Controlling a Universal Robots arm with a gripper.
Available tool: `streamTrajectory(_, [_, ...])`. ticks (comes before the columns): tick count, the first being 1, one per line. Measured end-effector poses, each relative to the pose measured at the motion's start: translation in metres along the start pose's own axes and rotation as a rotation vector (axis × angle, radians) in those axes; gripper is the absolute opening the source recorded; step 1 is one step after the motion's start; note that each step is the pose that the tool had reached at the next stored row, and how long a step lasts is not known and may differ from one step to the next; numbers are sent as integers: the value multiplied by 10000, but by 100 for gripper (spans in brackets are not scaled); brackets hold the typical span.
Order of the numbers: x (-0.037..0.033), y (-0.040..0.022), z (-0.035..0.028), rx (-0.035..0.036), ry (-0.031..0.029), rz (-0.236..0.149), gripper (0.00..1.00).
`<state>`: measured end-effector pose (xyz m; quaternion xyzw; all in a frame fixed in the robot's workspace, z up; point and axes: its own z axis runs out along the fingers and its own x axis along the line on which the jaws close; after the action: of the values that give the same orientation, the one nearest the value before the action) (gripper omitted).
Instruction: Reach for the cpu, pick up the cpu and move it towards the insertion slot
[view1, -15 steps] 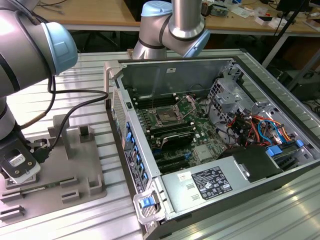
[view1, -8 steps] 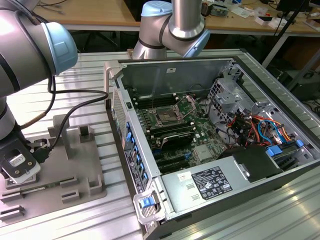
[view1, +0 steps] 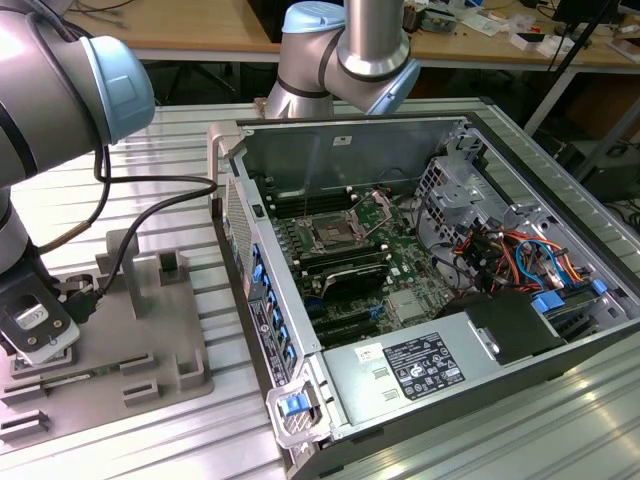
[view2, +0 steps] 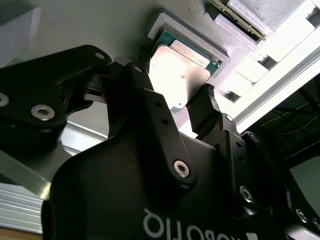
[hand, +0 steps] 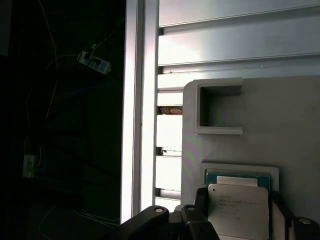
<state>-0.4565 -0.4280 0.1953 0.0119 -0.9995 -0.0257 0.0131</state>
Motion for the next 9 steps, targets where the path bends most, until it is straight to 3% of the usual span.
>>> streamTrajectory(9, [0,0,-10,0,0,0,55])
